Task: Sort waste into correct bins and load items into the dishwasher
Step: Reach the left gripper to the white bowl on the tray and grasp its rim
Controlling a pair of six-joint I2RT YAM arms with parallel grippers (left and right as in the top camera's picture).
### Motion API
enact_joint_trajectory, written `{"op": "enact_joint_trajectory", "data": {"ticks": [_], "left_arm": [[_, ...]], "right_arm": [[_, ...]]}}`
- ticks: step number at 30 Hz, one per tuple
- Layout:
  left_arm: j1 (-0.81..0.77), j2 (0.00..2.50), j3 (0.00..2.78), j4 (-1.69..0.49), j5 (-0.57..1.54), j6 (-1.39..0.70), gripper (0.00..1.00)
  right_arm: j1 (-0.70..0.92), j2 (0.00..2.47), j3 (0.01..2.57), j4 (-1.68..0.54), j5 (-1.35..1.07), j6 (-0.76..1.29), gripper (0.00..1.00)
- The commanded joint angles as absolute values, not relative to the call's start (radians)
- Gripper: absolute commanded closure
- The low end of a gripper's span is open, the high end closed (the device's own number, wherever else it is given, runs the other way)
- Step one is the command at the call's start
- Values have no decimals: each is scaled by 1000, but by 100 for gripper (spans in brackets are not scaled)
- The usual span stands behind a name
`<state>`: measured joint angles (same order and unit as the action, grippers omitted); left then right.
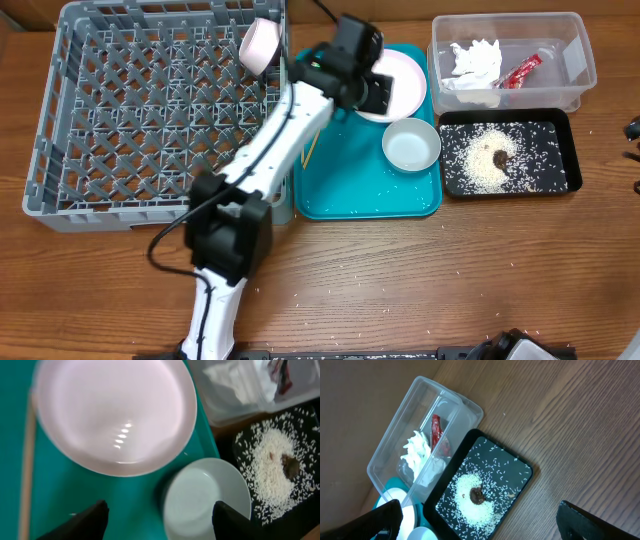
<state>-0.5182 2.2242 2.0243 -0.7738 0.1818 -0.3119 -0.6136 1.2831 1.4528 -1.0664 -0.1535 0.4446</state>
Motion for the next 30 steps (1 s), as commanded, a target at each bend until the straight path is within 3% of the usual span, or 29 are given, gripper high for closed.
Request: {"op": "enact_joint_trajectory", "data": {"ticks": [1,7,11,21,25,30], "left_arm": [[-588,2316,2030,-786,208,-501,33],[-649,2334,2030,-801,58,-563,40],[-675,2334,2030,-817,-9,-562,53],[-675,2335,2023,-886,-23,-562,59],[-678,2335,2015,-883,-26,-562,74],[-682,2335,1995,-871,-26,-563,78]], "right_arm": [[-615,1282,1477,-1061,-158,448,0],[-615,1282,1477,-1061,-158,448,0],[-615,1281,1477,-1061,-158,448,0],[-615,1282,1477,-1061,-158,448,0],[-615,1281,1477,-1061,-158,448,0],[-615,1281,1477,-1061,-158,448,0]]}}
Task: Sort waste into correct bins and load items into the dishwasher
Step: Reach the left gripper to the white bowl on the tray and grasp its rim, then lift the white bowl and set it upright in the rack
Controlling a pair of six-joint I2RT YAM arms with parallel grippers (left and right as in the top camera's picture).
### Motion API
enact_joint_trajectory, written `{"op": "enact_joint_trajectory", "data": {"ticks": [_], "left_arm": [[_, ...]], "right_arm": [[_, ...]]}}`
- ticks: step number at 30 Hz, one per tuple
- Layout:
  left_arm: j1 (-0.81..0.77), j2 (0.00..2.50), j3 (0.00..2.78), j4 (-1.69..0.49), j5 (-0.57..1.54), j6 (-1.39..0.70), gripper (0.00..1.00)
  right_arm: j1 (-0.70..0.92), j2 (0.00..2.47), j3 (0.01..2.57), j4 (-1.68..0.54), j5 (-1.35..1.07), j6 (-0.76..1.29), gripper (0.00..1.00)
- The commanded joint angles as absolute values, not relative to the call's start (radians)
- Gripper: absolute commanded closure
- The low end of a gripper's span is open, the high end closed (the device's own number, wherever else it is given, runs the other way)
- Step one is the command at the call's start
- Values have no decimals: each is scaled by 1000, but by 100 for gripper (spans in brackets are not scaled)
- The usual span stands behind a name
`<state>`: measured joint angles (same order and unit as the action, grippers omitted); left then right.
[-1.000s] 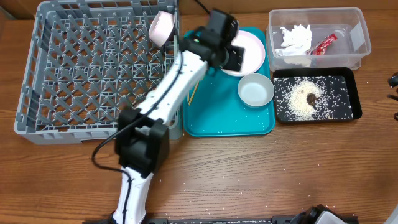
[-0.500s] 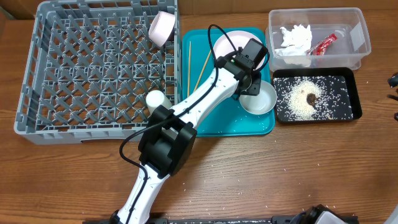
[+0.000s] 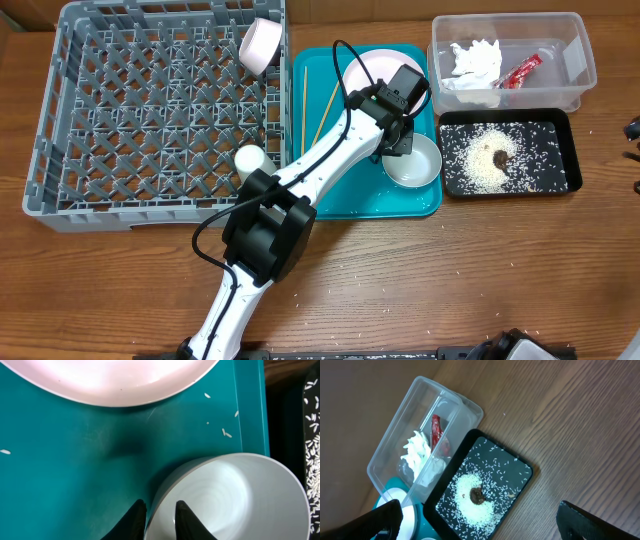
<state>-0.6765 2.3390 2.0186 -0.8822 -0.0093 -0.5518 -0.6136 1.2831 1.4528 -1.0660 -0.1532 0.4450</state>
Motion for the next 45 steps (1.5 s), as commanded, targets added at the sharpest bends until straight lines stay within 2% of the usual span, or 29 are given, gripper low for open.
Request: {"op": "enact_joint_trajectory", "data": {"ticks": [1,3,7,15,24,29,39,45], "left_arm": [[-681,2335,1988,-863,-25,-563,77],[-682,2335,1977,-853,-26,-575,75],[-681,2335,1972,-852,-25,-585,76],[-681,2335,1972,-850,-25,-585,96],[-681,2318,1984,-854,-3,-579,96],[-671,2235,2026,-918,-28,-490,96],[-569,1916,2030,-1100,-364,-411,96],[-471,1861,2030,-1226,-788,-396,96]], "right_arm": [[-615,1281,1477,-1061,-158,448,0],[-615,1281,1477,-1061,-158,448,0],[-615,1281,1477,-1061,-158,448,0],[-615,1282,1477,-1061,-158,448,0],[-615,1282,1477,-1061,-158,448,0],[-615,1281,1477,-1061,-158,448,0],[-615,1282,1477,-1061,-158,448,0],[-615,1281,1477,-1061,-158,448,0]]}}
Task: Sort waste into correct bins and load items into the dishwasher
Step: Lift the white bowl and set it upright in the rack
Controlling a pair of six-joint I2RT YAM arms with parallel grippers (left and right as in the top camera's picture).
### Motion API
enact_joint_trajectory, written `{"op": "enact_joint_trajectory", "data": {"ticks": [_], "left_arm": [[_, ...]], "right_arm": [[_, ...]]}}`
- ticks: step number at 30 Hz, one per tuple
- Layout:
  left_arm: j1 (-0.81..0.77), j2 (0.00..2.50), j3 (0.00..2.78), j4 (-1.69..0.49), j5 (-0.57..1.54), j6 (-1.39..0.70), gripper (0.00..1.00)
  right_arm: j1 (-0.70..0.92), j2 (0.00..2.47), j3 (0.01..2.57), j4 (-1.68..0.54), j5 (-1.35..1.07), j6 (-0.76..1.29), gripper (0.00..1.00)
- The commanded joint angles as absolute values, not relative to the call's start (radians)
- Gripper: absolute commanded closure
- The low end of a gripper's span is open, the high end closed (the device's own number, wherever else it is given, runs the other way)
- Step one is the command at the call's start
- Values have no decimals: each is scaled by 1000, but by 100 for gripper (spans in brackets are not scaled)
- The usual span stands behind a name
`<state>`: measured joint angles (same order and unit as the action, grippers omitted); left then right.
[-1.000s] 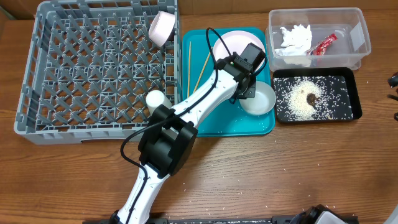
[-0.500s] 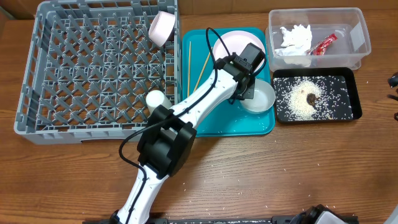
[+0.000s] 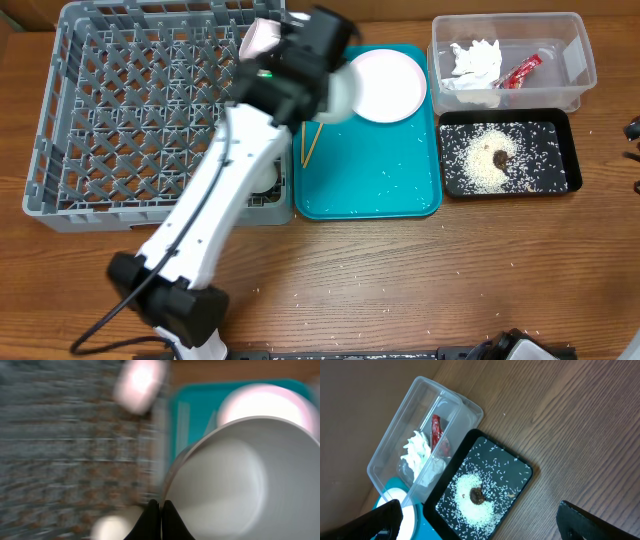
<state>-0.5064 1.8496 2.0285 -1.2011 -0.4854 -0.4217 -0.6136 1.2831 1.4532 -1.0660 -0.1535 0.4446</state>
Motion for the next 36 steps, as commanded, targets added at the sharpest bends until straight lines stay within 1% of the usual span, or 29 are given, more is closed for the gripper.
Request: {"op": "enact_joint_trajectory", "data": {"ticks": [1,6,12,16,20,36], "left_arm": [[-453,1868,2029,-1238,-868,-396,96],[-416,1913,2024,-1210,-1059,-397,96],[-420,2062,2024,-1195,-1341,-407,96],[-419,2153,2024,-1207,-1448,-407,96],[-419,2214,2024,-1207,-1491,-408,96],[-467,2336,2010,-1260,-1470,-438,96]], "right_arm": [[-615,1281,1477,-1061,-158,448,0],[-615,1282,1477,-1061,-158,448,0],[-615,1281,1477,-1061,-158,448,0],[-615,1282,1477,-1061,-158,448,0],[-615,1281,1477,-1061,-158,448,0],[-615,1281,1477,-1061,-158,448,0]]}}
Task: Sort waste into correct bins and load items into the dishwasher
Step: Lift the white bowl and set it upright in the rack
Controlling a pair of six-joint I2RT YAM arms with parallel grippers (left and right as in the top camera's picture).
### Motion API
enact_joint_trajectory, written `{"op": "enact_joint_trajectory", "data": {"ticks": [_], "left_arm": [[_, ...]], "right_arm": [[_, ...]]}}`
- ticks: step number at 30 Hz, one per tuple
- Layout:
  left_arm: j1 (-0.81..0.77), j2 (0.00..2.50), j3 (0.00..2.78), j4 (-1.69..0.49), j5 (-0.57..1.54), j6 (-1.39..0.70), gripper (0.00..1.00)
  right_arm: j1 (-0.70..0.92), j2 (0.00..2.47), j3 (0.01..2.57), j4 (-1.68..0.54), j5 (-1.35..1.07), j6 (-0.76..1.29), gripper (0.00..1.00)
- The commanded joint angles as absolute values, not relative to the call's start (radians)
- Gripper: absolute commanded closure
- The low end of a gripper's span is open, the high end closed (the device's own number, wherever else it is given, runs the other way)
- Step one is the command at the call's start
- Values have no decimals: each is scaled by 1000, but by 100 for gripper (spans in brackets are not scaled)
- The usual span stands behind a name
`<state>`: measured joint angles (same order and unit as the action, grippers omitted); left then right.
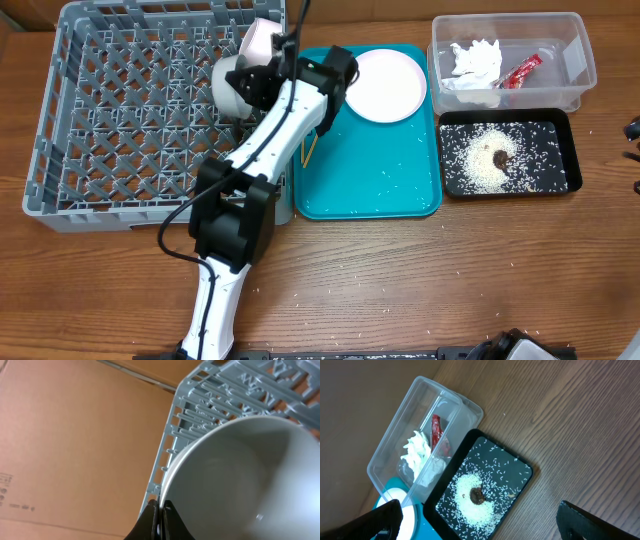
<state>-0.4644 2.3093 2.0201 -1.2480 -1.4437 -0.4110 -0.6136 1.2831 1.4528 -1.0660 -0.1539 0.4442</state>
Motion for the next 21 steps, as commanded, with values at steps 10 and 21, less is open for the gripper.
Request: {"op": "enact_joint_trajectory", "data": {"ticks": [10,21], "left_arm": [[-462,2336,2004,-1279,-1502,-442,96],[-527,2336,2006,-1261,-1408,-441,50]], "right_arm": [[-615,1281,1477,-1061,-158,448,0],[-615,1282,1477,-1061,-158,448,0]]}}
